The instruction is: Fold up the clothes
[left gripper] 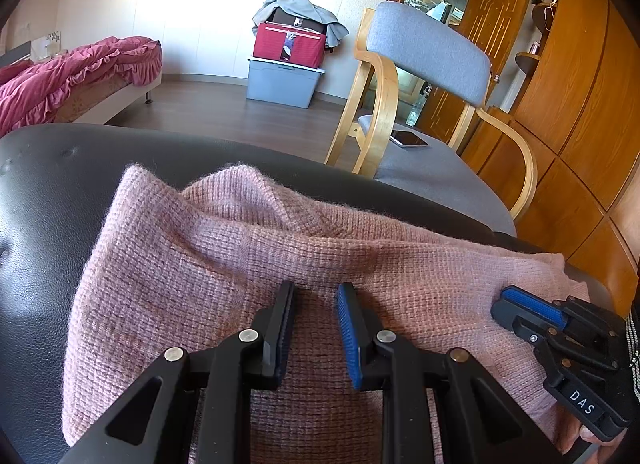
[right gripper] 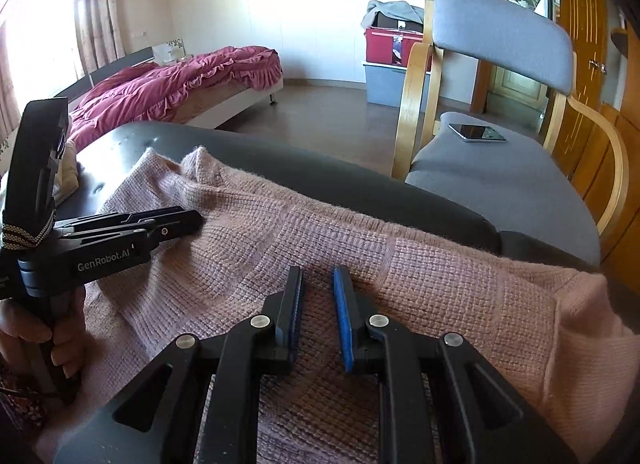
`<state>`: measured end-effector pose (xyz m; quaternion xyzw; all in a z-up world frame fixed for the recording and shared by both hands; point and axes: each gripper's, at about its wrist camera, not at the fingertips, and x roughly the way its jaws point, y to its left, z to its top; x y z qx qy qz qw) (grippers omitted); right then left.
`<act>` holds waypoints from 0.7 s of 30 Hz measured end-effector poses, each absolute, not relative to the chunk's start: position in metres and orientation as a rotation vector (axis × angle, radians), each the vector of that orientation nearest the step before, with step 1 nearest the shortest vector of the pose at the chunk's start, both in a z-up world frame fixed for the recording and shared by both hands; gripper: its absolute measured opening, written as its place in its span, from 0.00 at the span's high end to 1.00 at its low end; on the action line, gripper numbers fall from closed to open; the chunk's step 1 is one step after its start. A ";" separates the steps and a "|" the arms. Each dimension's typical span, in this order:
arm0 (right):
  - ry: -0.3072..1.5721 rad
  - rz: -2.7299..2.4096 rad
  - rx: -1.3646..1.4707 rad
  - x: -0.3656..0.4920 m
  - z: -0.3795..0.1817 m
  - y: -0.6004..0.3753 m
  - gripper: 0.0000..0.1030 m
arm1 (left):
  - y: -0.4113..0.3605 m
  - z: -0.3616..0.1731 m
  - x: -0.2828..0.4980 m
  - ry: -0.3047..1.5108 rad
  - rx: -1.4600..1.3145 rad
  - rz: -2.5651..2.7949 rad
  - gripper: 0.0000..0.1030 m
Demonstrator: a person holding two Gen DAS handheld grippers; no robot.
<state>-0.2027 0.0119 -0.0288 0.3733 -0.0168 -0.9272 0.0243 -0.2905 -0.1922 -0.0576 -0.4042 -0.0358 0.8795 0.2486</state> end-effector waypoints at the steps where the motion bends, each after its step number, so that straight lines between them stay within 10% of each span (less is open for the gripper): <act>1: -0.049 -2.868 1.156 -0.203 -0.029 0.012 0.83 | -0.192 -0.057 -0.290 -0.098 -1.102 2.396 0.78; 7: -0.043 -2.868 1.169 -0.201 -0.027 0.012 0.80 | -0.192 -0.057 -0.291 -0.105 -1.103 2.392 0.78; 17: -0.806 -3.030 1.086 -0.150 -0.032 0.129 0.80 | -0.193 -0.058 -0.293 -0.121 -1.105 2.384 0.78; 21: -0.744 -3.026 1.044 -0.153 -0.020 0.122 0.80 | -0.194 -0.059 -0.293 -0.122 -1.105 2.385 0.78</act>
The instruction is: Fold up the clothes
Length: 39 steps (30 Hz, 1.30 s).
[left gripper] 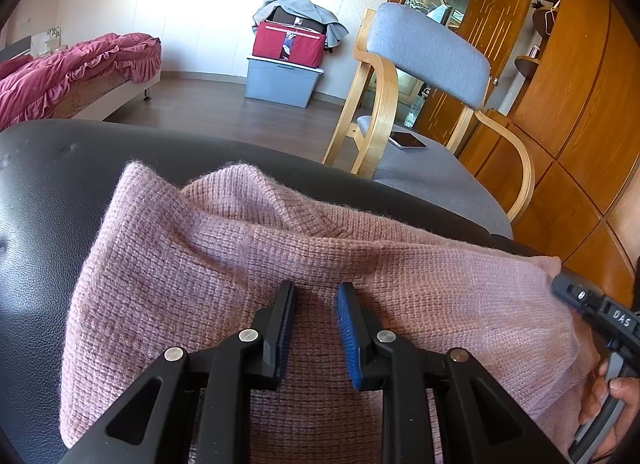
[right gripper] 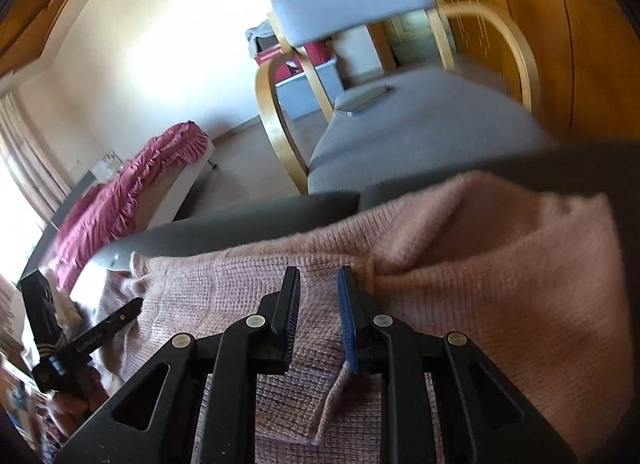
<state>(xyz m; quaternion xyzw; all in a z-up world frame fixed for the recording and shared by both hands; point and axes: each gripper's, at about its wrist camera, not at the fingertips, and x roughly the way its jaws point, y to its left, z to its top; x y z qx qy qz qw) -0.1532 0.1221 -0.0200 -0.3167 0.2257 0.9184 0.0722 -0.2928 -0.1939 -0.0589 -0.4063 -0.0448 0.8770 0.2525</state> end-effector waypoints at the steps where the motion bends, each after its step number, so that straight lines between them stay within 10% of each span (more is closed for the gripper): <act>1: 0.635 2.791 -0.945 -0.156 -0.015 0.115 0.79 | -0.194 -0.059 -0.293 -0.124 -1.105 2.384 0.78; 22: 0.352 2.892 -1.187 -0.123 -0.027 0.057 0.79 | -0.202 -0.060 -0.299 -0.178 -1.111 2.352 0.78; 26: 0.497 2.835 -1.137 -0.112 -0.034 0.076 0.61 | -0.201 -0.059 -0.300 -0.147 -1.116 2.338 0.78; 33: 0.621 2.819 -1.115 -0.106 -0.036 0.091 0.61 | -0.204 -0.036 -0.272 0.237 -1.010 2.412 0.78; 39: 0.667 2.829 -1.108 -0.107 -0.039 0.096 0.61 | -0.247 -0.024 -0.219 0.183 -0.980 2.376 0.78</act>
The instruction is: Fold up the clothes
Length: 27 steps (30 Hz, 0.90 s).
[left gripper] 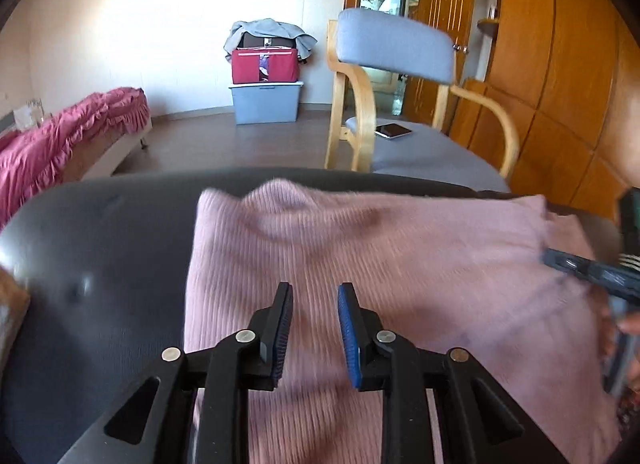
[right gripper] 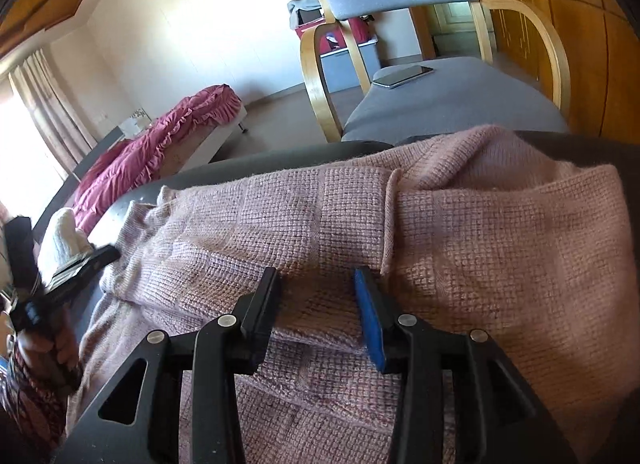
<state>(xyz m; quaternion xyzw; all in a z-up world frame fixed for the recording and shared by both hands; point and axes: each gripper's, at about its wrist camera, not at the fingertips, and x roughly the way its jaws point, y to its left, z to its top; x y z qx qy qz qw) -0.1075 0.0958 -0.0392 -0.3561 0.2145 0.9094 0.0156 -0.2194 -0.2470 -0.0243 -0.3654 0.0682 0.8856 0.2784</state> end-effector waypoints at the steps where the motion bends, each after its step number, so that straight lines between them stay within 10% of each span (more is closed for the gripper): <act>1: 0.662 2.828 -1.109 -0.109 -0.040 0.096 0.61 | -0.248 -0.028 -0.211 0.221 -0.981 2.369 0.78; 4: 0.638 2.826 -1.111 -0.112 -0.041 0.094 0.60 | -0.245 -0.051 -0.196 0.452 -1.052 2.416 0.78; 18: 0.574 2.827 -1.131 -0.103 -0.033 0.092 0.58 | -0.348 -0.048 -0.230 -0.235 -1.197 2.302 0.75; 27: 0.272 2.781 -1.282 0.005 -0.034 0.071 0.47 | -0.368 -0.051 -0.162 0.120 -1.154 2.400 0.75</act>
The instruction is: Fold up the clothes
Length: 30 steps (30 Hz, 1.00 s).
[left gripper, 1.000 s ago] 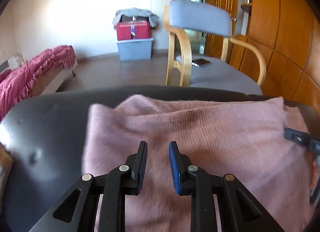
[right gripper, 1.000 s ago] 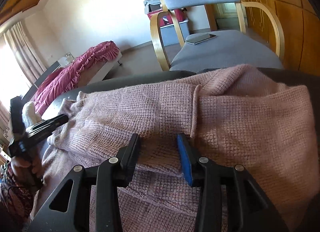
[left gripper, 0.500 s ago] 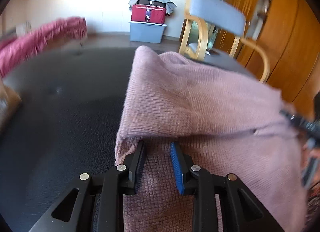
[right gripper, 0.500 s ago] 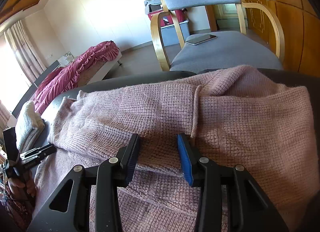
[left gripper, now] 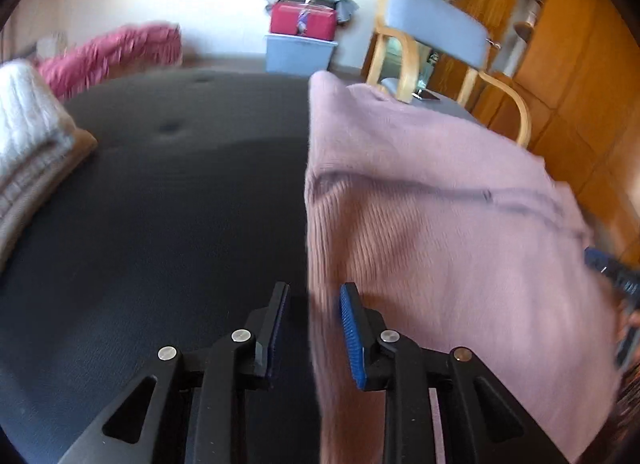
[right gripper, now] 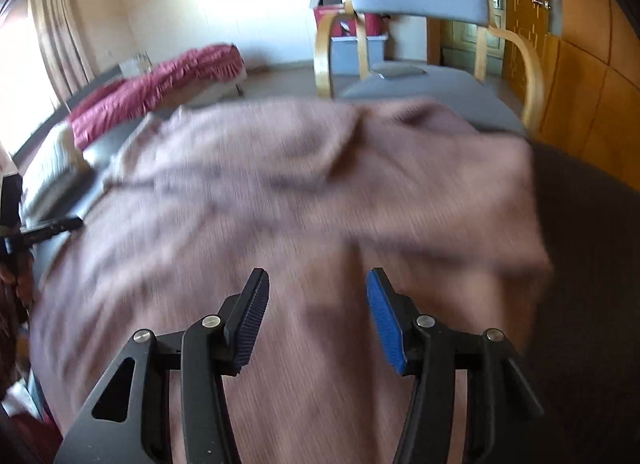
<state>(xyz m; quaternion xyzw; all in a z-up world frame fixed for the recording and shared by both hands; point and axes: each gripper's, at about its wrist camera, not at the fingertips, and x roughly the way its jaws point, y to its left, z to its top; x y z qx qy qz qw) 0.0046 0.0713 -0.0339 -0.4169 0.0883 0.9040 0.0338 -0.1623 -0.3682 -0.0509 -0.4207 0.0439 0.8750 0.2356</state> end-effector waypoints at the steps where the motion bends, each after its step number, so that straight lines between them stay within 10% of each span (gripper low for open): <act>1: 0.258 2.762 -1.294 0.017 -0.037 0.071 0.47 | -0.367 -0.052 -0.153 0.165 -1.131 2.412 0.75; 13: 0.296 2.815 -1.234 0.049 -0.029 0.030 0.47 | -0.310 -0.006 -0.102 0.163 -0.953 2.321 0.75; 22: -0.204 2.801 -1.355 0.034 -0.043 -0.030 0.47 | -0.253 -0.047 -0.053 0.763 -0.819 2.279 0.73; 30: 0.007 2.842 -1.226 0.036 -0.016 0.017 0.44 | -0.270 -0.034 -0.098 0.719 -0.920 2.405 0.71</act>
